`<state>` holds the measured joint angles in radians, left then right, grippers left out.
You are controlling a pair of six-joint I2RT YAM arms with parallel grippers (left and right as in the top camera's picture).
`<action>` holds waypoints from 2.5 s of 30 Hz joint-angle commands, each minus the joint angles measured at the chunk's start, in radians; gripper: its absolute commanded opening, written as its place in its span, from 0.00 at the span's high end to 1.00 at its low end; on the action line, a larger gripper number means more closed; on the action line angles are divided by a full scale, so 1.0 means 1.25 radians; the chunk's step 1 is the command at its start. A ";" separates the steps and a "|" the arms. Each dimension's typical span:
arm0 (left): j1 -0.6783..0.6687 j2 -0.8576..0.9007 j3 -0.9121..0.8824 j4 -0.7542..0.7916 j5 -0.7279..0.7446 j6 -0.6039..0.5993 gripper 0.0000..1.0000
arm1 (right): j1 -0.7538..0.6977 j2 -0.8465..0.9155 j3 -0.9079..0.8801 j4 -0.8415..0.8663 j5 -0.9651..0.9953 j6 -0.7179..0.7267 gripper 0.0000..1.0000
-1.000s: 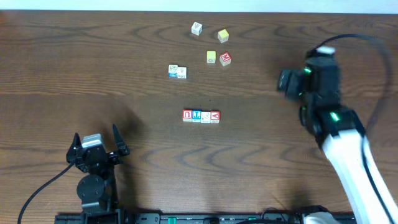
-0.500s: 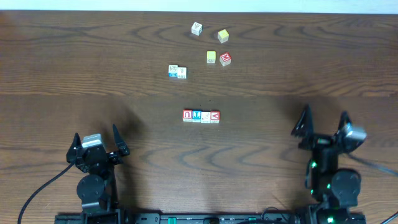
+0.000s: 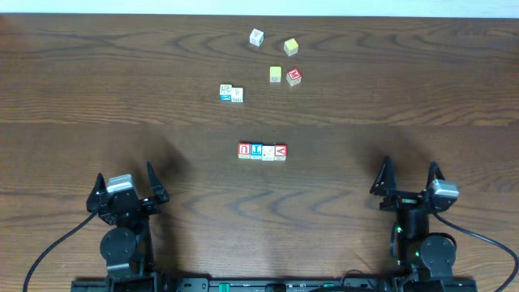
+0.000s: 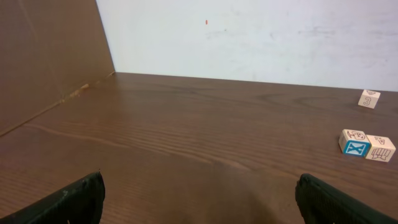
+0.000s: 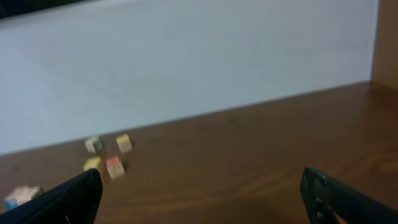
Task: Lift 4 blocks
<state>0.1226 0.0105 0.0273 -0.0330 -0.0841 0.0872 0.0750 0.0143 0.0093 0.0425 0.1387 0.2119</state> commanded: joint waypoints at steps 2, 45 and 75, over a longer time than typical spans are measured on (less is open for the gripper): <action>0.003 -0.004 -0.019 -0.027 -0.001 0.013 0.02 | -0.005 -0.008 -0.003 -0.062 -0.001 -0.027 0.01; 0.003 -0.004 -0.019 -0.027 -0.001 0.013 0.02 | -0.012 -0.001 -0.003 -0.085 -0.013 -0.036 0.01; 0.003 -0.004 -0.019 -0.027 -0.001 0.013 0.02 | -0.012 -0.001 -0.003 -0.085 -0.013 -0.036 0.01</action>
<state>0.1226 0.0105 0.0273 -0.0330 -0.0841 0.0872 0.0700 0.0128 0.0071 -0.0589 0.1268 0.1776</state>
